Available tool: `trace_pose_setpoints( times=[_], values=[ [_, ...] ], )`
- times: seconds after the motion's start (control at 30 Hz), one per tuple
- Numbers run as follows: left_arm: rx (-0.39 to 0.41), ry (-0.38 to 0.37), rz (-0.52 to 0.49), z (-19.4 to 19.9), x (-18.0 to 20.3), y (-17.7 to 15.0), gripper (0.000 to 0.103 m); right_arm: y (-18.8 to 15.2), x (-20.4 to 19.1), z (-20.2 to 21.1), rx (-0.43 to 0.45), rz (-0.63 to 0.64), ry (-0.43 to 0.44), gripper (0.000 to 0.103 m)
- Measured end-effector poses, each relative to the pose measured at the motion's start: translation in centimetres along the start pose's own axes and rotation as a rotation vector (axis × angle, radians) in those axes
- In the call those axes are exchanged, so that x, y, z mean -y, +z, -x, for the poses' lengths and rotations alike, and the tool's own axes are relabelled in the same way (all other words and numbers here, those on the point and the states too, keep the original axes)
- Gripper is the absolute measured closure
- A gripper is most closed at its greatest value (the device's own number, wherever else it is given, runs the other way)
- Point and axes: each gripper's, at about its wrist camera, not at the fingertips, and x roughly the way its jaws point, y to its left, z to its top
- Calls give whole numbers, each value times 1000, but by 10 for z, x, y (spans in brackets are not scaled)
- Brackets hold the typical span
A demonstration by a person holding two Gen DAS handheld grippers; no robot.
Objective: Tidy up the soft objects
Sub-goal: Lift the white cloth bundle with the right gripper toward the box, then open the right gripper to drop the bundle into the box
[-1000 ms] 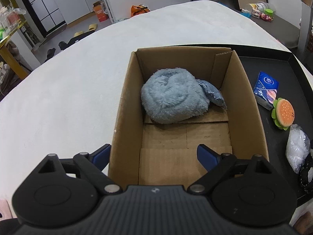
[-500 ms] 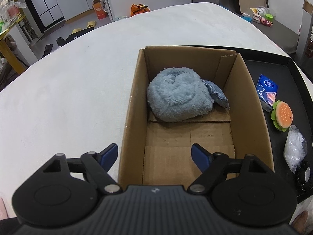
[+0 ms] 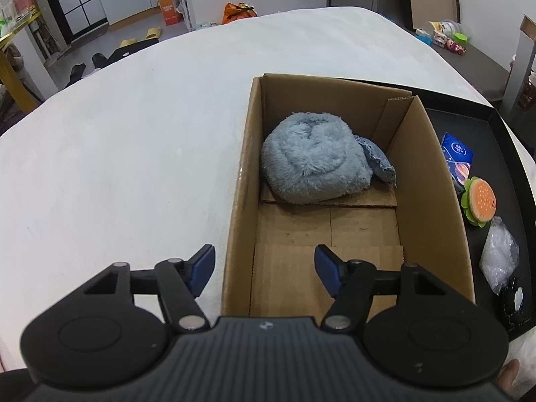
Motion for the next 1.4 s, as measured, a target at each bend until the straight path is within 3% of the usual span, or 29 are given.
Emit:
trace_pose_setpoints(
  times=[0.8, 1.03, 1.4],
  values=[
    [-6, -88, 53, -8, -22, -4, 70, -16, -97, 21, -5, 238, 178, 58],
    [3, -102, 91, -12, -34, -4, 88, -21, -122, 20, -6, 283, 203, 58],
    [1, -135, 126, -15, -43, -5, 90, -23, -162, 16, -28, 301, 298, 57]
  ],
)
